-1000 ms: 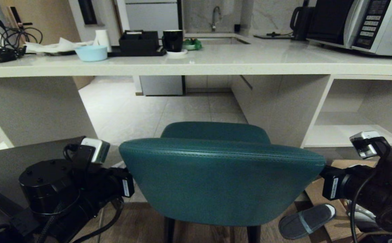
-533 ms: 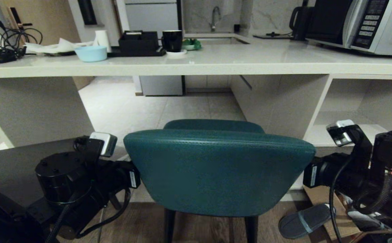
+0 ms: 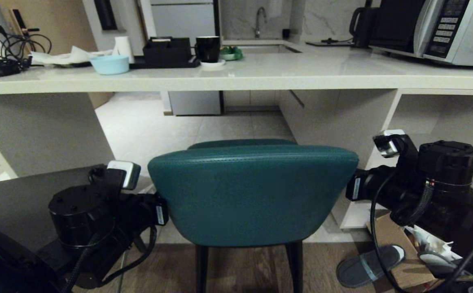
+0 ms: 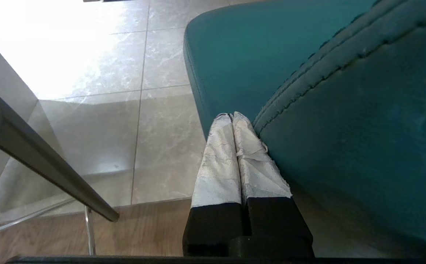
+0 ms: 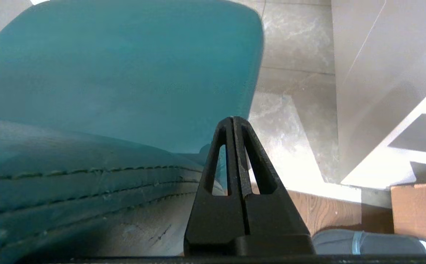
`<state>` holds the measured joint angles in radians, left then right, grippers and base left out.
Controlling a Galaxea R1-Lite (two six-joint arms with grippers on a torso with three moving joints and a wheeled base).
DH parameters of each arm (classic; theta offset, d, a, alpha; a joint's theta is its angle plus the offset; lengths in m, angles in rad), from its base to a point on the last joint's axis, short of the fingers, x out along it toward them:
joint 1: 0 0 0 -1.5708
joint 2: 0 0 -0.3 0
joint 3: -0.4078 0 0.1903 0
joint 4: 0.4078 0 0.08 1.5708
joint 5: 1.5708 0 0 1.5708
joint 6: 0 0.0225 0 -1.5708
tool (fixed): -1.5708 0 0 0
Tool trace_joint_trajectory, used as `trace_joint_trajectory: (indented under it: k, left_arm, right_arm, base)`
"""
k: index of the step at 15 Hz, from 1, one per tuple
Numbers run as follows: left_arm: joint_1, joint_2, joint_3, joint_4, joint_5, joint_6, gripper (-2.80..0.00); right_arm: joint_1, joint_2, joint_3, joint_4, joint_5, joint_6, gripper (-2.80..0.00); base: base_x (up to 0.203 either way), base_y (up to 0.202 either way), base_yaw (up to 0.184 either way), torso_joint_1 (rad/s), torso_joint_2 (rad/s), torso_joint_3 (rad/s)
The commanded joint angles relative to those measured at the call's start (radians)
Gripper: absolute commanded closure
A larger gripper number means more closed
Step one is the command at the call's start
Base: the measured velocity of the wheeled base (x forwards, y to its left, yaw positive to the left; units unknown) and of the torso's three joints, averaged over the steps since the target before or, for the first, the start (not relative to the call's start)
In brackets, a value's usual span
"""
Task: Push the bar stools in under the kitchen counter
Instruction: Push the blue chair back under the dining table
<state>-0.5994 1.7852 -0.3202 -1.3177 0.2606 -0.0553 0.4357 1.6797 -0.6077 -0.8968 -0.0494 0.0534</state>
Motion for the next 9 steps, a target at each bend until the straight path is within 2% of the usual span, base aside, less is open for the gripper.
trace_joint_trajectory:
  k: [1, 3, 9]
  left_arm:
    - [-0.022, 0.030, -0.007, -0.002, -0.014, -0.001, 0.00]
    - [-0.014, 0.042, -0.027, -0.002, -0.013, 0.000, 0.00]
    - [0.024, 0.125, -0.205, 0.006, 0.036, 0.012, 0.00]
  right_arm:
    - [-0.006, 0.045, -0.021, -0.014, -0.010, 0.000, 0.00]
    - [-0.007, 0.051, 0.010, -0.015, -0.043, 0.003, 0.00]
    - [-0.052, 0.046, 0.045, -0.022, -0.043, 0.000, 0.00]
  base:
    - [0.000, 0.000, 0.000, 0.000, 0.00, 0.000]
    - [0.000, 0.000, 0.000, 0.000, 0.00, 0.000]
    - [0.000, 0.000, 0.000, 0.000, 0.00, 0.000]
